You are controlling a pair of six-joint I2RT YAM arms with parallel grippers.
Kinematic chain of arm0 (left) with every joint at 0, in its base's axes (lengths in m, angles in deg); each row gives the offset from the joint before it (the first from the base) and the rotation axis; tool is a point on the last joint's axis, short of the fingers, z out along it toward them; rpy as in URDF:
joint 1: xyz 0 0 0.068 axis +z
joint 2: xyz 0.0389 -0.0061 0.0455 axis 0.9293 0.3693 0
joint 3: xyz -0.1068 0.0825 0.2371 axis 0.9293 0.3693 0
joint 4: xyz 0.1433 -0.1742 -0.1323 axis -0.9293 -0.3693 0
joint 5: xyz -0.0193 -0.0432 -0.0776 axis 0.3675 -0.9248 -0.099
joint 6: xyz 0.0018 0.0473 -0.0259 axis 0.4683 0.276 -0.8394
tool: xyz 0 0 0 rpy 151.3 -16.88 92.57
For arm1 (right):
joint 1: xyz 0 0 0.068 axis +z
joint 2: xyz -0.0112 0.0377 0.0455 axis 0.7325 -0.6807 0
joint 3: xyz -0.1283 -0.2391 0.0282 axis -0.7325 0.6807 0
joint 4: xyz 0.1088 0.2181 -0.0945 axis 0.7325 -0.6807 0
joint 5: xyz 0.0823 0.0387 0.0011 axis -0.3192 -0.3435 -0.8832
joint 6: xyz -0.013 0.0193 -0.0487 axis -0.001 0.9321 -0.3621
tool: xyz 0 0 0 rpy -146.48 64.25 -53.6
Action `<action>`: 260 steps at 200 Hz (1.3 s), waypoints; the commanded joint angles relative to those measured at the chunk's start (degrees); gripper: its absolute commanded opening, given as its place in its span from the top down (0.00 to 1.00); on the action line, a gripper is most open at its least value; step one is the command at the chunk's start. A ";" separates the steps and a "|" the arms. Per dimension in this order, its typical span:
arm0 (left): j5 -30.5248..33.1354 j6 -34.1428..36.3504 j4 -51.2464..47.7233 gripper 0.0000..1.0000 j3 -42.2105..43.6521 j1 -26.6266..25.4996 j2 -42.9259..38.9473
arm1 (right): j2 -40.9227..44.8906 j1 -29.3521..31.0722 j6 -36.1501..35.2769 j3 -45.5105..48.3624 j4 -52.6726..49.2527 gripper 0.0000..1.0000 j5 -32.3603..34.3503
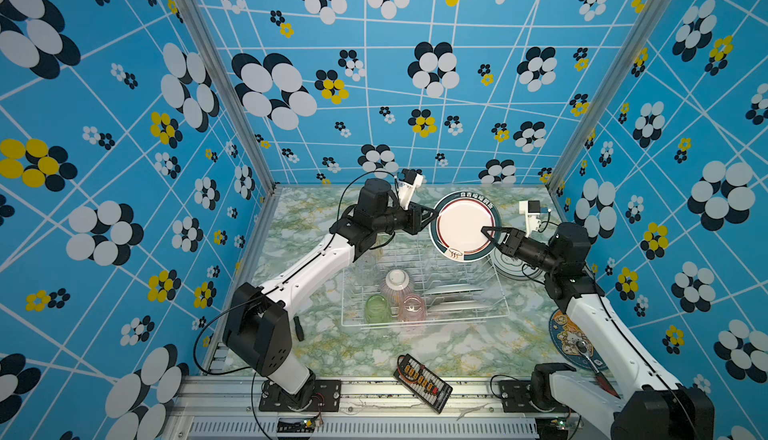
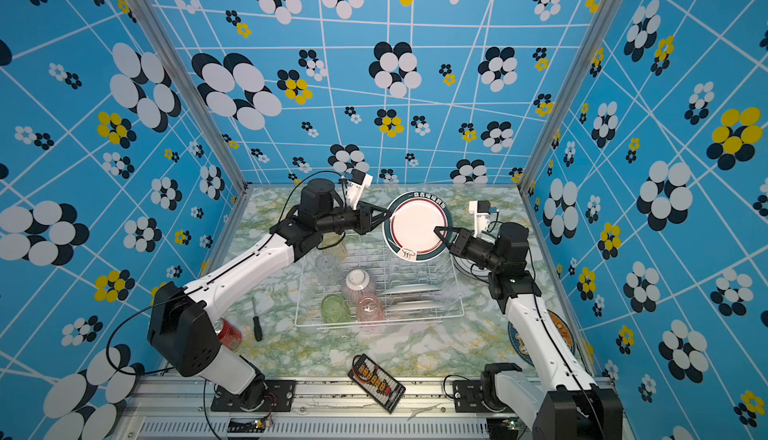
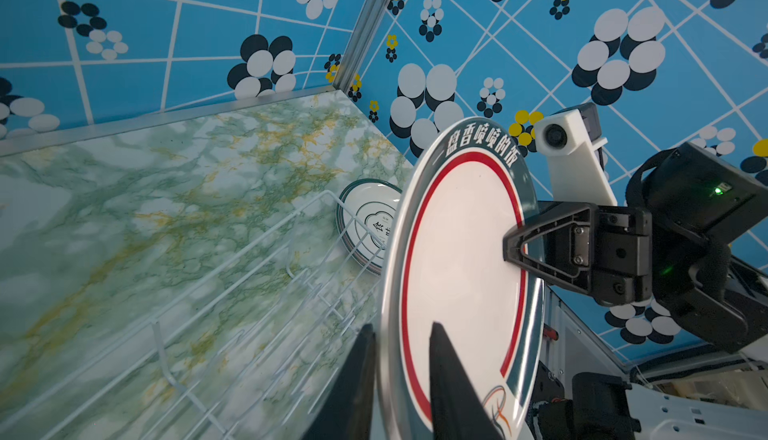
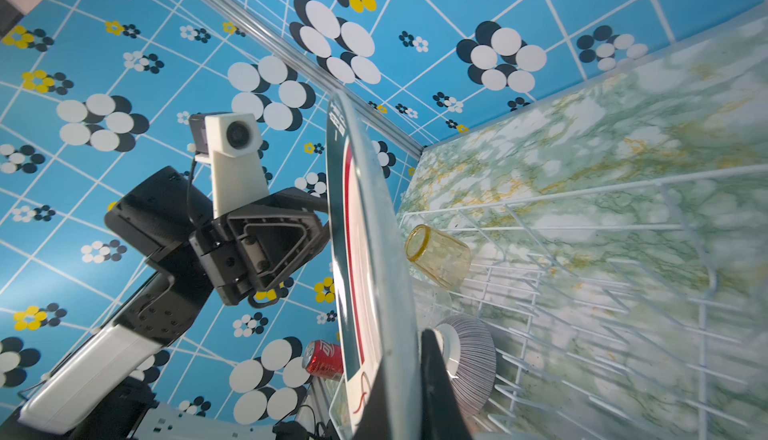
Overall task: Unload the mixed dishes from the dish rack
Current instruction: 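Open the left gripper and carry the plate down onto the stack with the right gripper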
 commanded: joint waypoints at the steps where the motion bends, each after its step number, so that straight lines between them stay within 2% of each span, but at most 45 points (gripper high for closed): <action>1: 5.69 5.93 -5.43 0.69 1.61 -0.27 -2.57 | 2.12 -0.94 -2.60 -2.58 -6.21 1.00 8.22; 15: 10.30 8.67 -8.24 0.67 3.74 -0.27 -4.98 | 2.26 -3.51 -2.83 -3.17 -8.76 1.00 10.01; 44: 17.21 16.03 -12.74 0.66 8.32 -1.50 -10.28 | 2.59 -13.46 -1.90 -3.27 -13.54 1.00 12.20; 82: 26.80 27.25 -19.27 0.65 10.33 -9.25 -13.83 | 0.85 -23.75 -4.25 -1.95 -19.30 1.00 14.85; 102: 27.70 29.63 -20.32 0.64 10.38 -12.14 -13.55 | -0.70 -26.54 -4.98 -0.60 -20.42 1.00 17.13; 154: 28.47 30.59 -21.11 0.65 8.65 -13.60 -10.81 | -5.78 -29.15 -5.80 2.25 -19.83 1.00 19.77; 208: 29.52 31.34 -22.35 0.64 7.39 -14.34 -9.10 | -13.02 -29.40 -4.98 2.65 -15.52 1.00 16.46; 238: 29.78 31.49 -22.68 0.64 6.96 -14.41 -8.65 | -16.69 -29.34 -4.50 2.59 -13.28 0.92 14.91; 260: 29.82 31.69 -22.88 0.64 6.52 -14.35 -8.22 | -19.30 -29.41 -4.25 2.31 -12.04 0.91 13.67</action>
